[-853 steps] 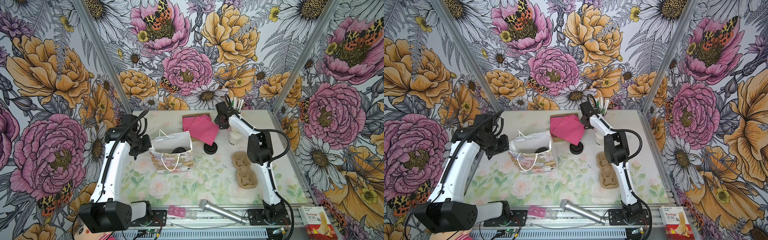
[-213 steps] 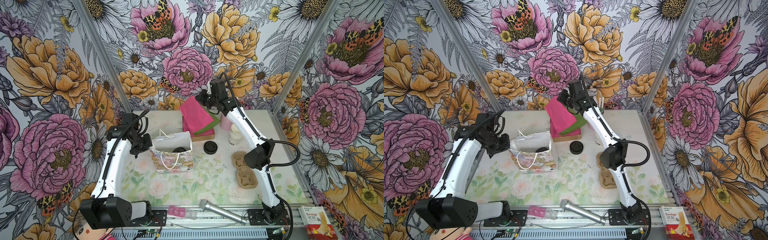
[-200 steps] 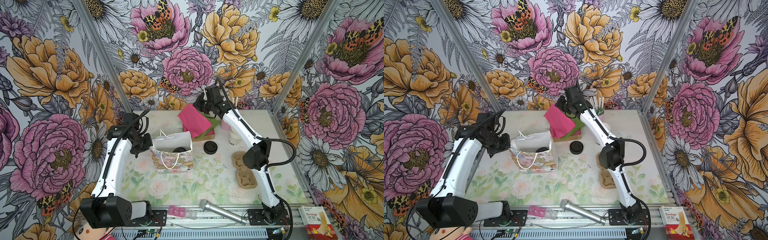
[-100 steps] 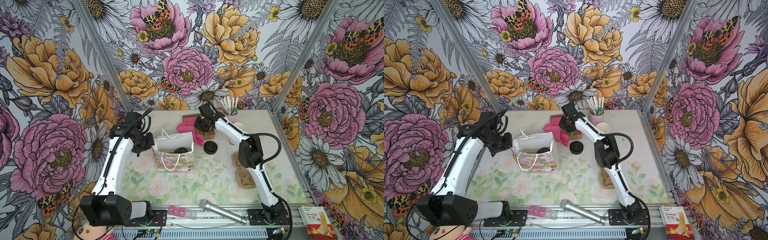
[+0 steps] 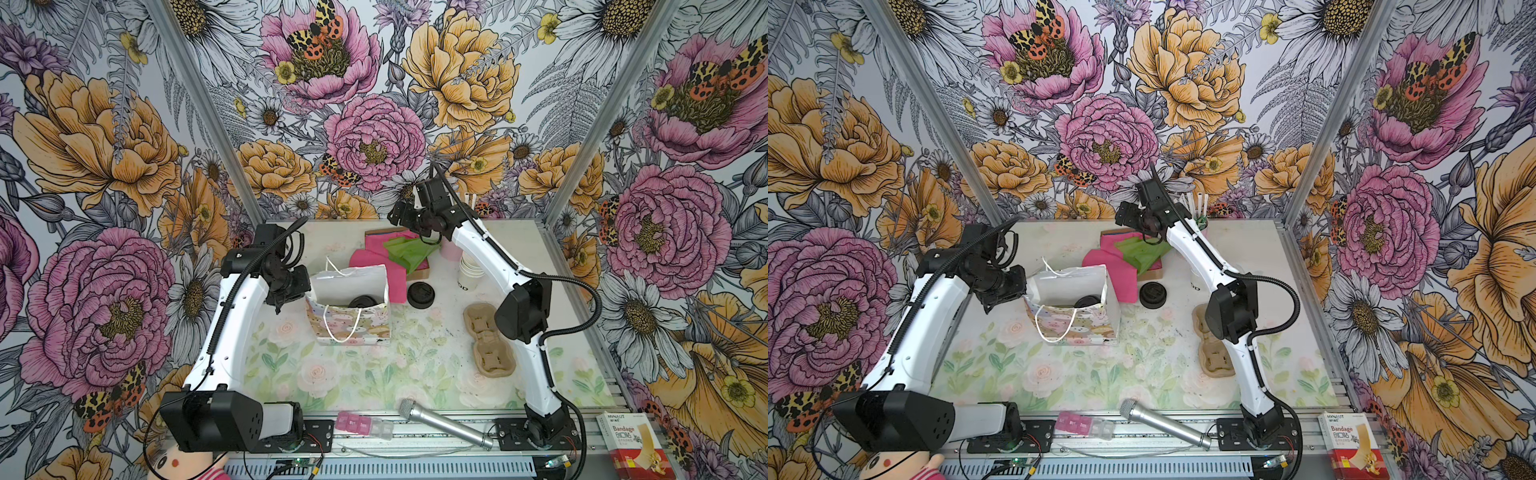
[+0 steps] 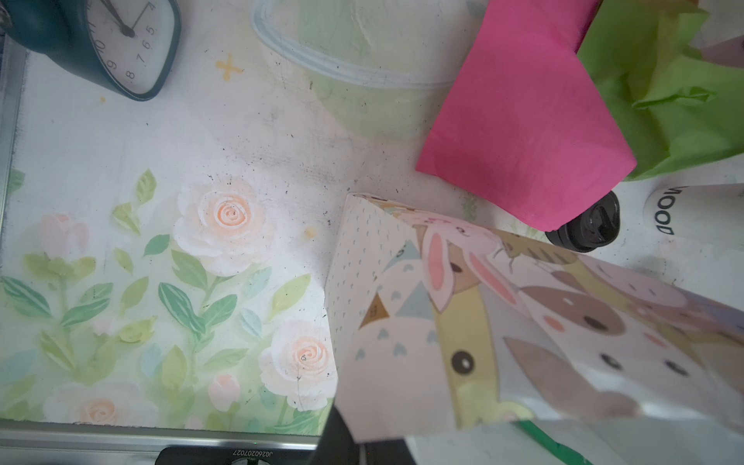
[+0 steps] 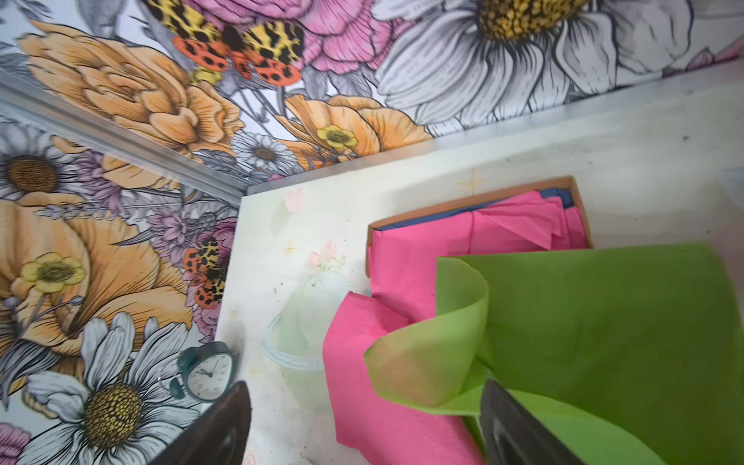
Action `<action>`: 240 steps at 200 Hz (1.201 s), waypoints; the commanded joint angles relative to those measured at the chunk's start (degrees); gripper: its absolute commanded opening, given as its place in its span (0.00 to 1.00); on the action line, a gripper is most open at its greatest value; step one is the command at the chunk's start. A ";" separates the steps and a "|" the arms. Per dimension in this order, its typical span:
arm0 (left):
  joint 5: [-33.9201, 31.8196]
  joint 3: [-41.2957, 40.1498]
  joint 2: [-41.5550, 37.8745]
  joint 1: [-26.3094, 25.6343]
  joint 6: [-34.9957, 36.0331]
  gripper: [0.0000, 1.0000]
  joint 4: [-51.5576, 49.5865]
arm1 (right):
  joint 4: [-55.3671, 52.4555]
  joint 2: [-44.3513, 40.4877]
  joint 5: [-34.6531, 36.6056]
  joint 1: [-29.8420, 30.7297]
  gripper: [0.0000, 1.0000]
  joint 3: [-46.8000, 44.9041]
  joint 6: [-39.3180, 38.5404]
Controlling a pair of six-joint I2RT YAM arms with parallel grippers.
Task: Pack a coffee takeout order
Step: Place the napkin in the napkin box, then pick up the napkin from the napkin box.
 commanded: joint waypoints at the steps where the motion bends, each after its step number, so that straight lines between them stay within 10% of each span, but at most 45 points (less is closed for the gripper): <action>1: -1.94 0.35 -0.64 -0.41 -0.90 0.06 -0.58 | -0.70 -4.97 -0.20 1.72 0.89 -7.00 -4.60; 91: -7.45 0.58 -6.65 6.95 -0.45 0.00 -3.71 | -0.59 -11.66 2.65 6.63 0.88 -28.57 -1.00; 240: -5.56 -2.22 -9.99 7.63 -0.99 0.01 -3.71 | 0.07 4.49 3.28 10.24 0.72 -19.38 7.41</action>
